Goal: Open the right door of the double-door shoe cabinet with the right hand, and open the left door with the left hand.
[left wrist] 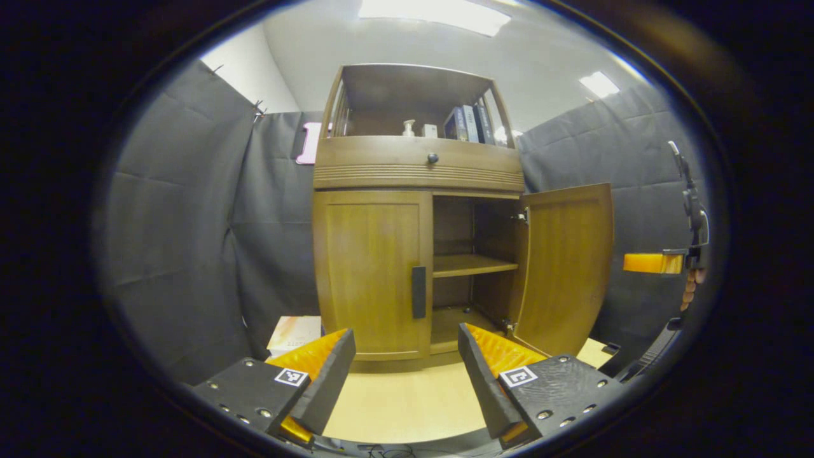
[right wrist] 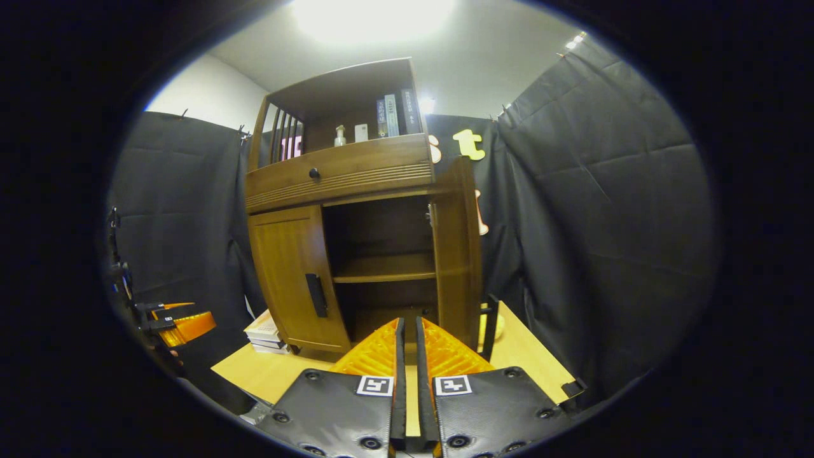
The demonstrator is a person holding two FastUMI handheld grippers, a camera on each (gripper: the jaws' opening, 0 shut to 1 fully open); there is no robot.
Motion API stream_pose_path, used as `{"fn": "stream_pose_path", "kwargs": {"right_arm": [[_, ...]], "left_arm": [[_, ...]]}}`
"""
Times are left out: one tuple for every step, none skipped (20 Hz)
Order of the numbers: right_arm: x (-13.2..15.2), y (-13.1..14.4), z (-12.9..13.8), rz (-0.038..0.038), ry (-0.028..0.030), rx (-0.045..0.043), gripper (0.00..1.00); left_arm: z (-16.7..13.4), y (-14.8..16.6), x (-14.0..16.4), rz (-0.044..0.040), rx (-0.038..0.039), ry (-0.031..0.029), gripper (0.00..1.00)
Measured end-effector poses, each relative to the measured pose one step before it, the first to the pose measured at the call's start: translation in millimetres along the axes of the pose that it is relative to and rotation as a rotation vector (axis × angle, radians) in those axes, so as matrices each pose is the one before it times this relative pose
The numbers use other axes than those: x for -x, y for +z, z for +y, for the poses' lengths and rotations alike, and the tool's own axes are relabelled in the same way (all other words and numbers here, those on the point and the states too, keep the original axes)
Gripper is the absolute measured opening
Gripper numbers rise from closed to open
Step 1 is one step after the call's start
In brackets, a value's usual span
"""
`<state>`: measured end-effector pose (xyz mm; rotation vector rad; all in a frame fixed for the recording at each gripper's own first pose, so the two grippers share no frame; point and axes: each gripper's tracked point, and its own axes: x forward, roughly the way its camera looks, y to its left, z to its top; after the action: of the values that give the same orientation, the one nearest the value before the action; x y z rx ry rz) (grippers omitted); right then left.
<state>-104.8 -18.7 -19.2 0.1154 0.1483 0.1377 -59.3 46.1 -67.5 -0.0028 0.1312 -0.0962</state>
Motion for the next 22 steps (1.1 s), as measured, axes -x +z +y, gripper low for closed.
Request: {"fn": "stream_pose_path", "kwargs": {"right_arm": [[-5.74, 1.15, 14.69, -0.00023, 0.00346, 0.00749, 0.17], [-5.48, 3.01, 11.52, 0.00228, 0.00347, 0.01037, 0.26], [-5.96, 3.73, 8.6, 0.00295, -0.00403, 0.01209, 0.36], [-2.76, 5.29, 11.02, -0.00605, 0.00638, 0.01019, 0.51], [-3.43, 7.65, 7.75, -0.01353, 0.00293, 0.00952, 0.66], [-6.29, 2.72, 2.91, -0.01284, -0.00842, 0.00933, 0.81], [-1.33, 3.13, 3.01, -0.00589, -0.00704, 0.00529, 0.96], [-3.1, -0.3, 2.89, -0.00185, -0.00642, 0.00161, 0.98], [-4.46, -0.87, 1.71, -0.00266, -0.00771, 0.00033, 0.98], [-4.69, -3.43, 0.87, 0.00142, -0.00925, -0.0042, 0.96], [-5.43, -5.07, 1.41, 0.00482, -0.00562, -0.00978, 0.96], [-6.05, -6.59, 1.53, 0.00518, -0.00877, -0.01136, 0.96], [-6.11, -4.98, -0.32, 0.00376, -0.01121, -0.00791, 0.98], [-5.89, -5.22, -0.22, -0.00064, -0.00888, -0.00235, 0.98], [-5.95, -4.55, -0.41, 0.00017, -0.00546, 0.00247, 0.96], [-6.49, -3.19, -0.97, -0.00067, -0.00441, 0.0046, 0.96], [-7.2, -2.0, -2.53, -0.00113, -0.0085, 0.00446, 0.96], [-5.39, -1.34, -3.04, -0.00449, -0.00771, 0.00472, 0.96], [-5.67, 0.71, -3.6, -0.00782, -0.00817, 0.00411, 0.96], [-5.05, -0.87, -2.33, -0.00799, -0.0032, 0.00777, 0.96], [-4.71, -2.69, -4.13, 0.00004, -0.00954, 0.00702, 0.96], [-4.85, -4.19, -5.1, 0.00709, -0.01161, -0.00115, 0.96]], "left_arm": [[9.48, -1.72, 1.23, 0.00046, 0.00606, -0.0049, 0.9], [8.68, -0.92, 0.97, 0.00178, 0.0061, -0.00787, 0.9], [7.48, -2.54, -1.25, -0.00344, 0.00795, -0.00468, 0.9], [7.13, -0.78, -3.72, -0.00172, 0.01042, -0.00148, 0.9], [6.1, -1.95, -3.0, -0.00173, 0.01178, -0.00087, 0.9], [5.92, 0.79, -4.3, -0.00246, 0.01175, -0.00077, 0.9], [3.58, -0.04, -5.95, 0.0006, 0.0094, 0.00027, 0.9], [4.16, 0.12, -5.55, 0.00498, 0.00401, 0.00171, 0.9], [2.36, -0.85, -6.64, 0.00542, -0.00208, 0.00298, 0.9], [2.26, 0.74, -6.23, 0.00373, -0.00615, 0.00124, 0.9], [-0.02, -0.5, -8.12, 0.00477, -0.00729, 0.00037, 0.91], [-0.17, 2.28, -9.38, 0.00526, -0.00727, 0.00097, 0.91], [-1.45, 2.46, -11.54, 0.00197, -0.00607, 0.0016, 0.91], [-1.7, 4.36, -11.49, -0.00262, -0.0029, 0.00001, 0.91], [-4.11, 3.52, -13.04, -0.00133, -0.00014, -0.0019, 0.91], [-4.6, 3.11, -13.9, 0.00013, -0.00076, -0.00059, 0.92], [-3.67, 2.24, -14.62, -0.0004, -0.00372, 0.00019, 0.92], [-4.49, 1.71, -14.45, -0.00075, -0.00724, 0.0, 0.92], [-6.19, 0.88, -13.19, -0.00264, -0.00896, -0.00517, 0.92], [-7.27, 1.7, -15.72, -0.00167, -0.01096, -0.00707, 0.92], [-6.78, -0.85, -15.77, 0.00333, -0.01101, -0.00521, 0.92], [-7.76, -2.23, -15.25, 0.00698, -0.00956, -0.0057, 0.93]]}}
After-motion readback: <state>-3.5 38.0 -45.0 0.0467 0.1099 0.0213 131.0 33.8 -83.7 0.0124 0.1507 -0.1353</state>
